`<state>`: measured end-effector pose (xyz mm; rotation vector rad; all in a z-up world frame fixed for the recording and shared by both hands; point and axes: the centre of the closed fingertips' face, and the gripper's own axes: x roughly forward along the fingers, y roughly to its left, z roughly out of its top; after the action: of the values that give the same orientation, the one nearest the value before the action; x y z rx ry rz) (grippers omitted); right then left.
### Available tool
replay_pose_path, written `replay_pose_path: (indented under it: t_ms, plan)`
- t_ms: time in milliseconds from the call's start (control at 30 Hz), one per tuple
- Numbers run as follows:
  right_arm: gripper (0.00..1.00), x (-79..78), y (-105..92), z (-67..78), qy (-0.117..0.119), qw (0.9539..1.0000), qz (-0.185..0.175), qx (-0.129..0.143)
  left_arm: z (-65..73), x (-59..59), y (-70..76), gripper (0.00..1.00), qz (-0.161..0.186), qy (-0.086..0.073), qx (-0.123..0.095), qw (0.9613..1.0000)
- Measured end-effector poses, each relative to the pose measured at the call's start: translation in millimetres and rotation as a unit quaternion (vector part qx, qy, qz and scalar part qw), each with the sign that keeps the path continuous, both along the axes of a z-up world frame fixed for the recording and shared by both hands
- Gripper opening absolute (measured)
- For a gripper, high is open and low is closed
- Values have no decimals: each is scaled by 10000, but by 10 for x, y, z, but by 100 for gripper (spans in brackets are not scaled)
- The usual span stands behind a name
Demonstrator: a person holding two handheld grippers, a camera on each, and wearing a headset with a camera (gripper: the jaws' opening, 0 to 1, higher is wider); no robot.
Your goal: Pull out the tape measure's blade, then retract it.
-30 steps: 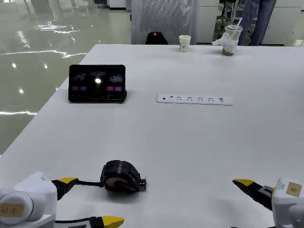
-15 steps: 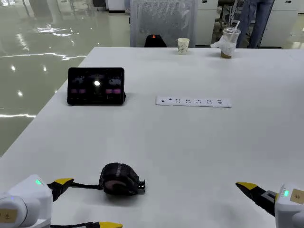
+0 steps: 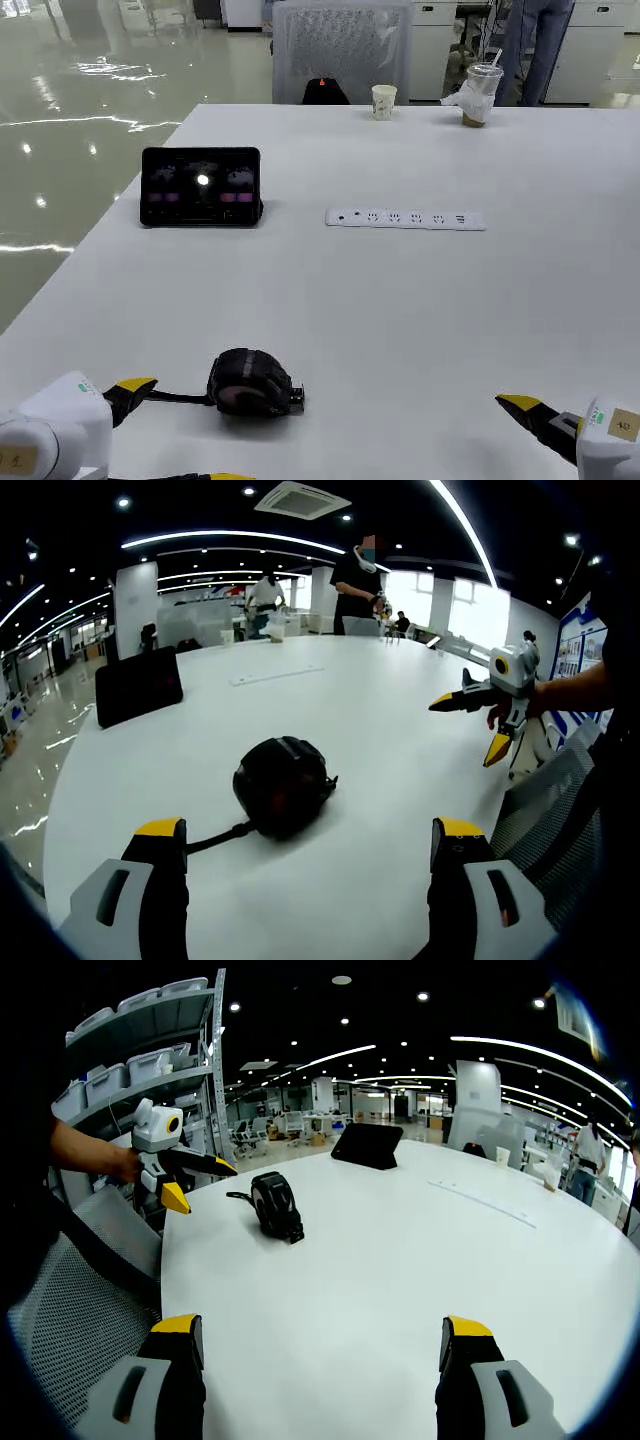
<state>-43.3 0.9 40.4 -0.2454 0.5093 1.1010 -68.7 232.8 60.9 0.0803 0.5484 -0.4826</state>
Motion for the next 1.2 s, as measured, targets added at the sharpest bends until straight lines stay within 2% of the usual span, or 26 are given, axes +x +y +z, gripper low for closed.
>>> replay_pose_path:
  t_ms: [600, 1033, 1133, 1200]
  plan:
    - [98, 10, -9, -13, 6, 10000, -7, -37, -27, -15, 20, 99, -13, 30, 86, 10000]
    - [96, -5, -20, -35, 13, 10000, 13, -96, -13, -16, 28, 99, 37, -4, 44, 10000]
    - [96, -1, -24, -31, 5, 9999, 10, -103, -17, -18, 32, 99, -16, -5, 143, 9999]
    - [96, 0, -25, -34, 4, 9999, 11, -107, -6, -11, 34, 99, -69, -73, 276, 9996]
